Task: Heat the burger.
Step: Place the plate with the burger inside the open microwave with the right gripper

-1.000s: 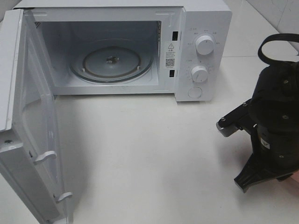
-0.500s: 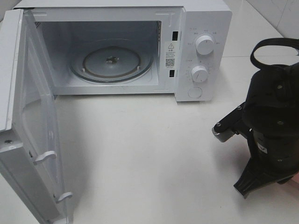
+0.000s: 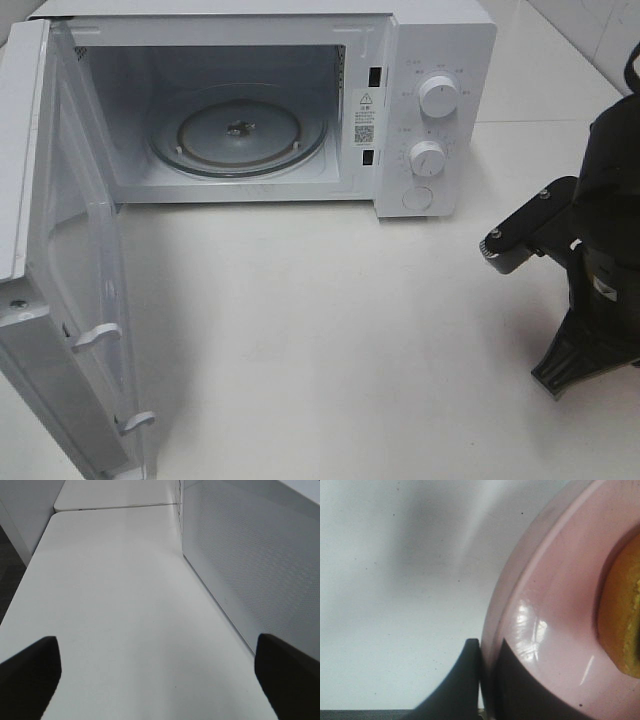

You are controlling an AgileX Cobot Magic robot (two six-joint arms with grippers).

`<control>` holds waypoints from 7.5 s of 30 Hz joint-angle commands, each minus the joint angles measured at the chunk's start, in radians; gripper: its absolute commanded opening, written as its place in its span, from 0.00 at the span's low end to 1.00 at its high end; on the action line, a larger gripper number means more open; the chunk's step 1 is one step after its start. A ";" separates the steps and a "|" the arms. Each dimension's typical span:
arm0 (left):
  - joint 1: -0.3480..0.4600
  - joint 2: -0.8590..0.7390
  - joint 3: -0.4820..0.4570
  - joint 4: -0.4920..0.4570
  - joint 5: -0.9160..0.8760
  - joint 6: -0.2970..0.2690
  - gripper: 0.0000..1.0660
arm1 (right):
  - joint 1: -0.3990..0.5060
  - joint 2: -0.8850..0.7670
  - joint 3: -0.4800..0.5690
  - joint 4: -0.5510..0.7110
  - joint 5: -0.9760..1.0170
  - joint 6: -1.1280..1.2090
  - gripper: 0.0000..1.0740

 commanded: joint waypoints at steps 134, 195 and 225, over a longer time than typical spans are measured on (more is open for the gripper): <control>-0.005 -0.026 0.003 0.001 -0.009 -0.005 0.92 | 0.291 -0.207 0.097 -0.051 -0.396 -1.009 0.00; -0.005 -0.026 0.003 0.001 -0.009 -0.005 0.92 | 0.130 0.046 -0.215 0.358 -0.516 -1.790 0.00; -0.005 -0.026 0.003 0.001 -0.009 -0.005 0.92 | 0.090 0.366 -0.581 0.267 -0.520 -1.641 0.00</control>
